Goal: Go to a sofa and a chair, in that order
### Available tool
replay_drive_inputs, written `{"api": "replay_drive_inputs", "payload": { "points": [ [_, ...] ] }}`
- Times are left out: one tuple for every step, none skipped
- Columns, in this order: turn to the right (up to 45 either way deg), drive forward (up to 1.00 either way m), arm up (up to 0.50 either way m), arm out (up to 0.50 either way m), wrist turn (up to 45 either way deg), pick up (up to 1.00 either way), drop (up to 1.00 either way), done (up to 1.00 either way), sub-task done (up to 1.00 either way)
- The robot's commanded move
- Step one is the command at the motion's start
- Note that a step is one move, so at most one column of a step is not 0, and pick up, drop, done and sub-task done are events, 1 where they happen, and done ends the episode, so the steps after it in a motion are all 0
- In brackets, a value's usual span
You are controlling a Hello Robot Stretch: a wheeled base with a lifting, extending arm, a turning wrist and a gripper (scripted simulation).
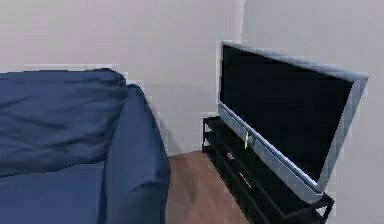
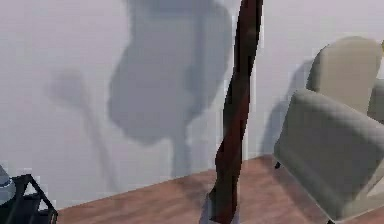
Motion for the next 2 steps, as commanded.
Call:
{"api": "replay_drive_inputs", "payload": {
  "points": [
    [-45.0,0.0,0.0,0.0,0.0,0.0,0.0,0.0,0.0],
    [-12.0,0.0,0.0,0.0,0.0,0.0,0.0,0.0,0.0]
  ]
}}
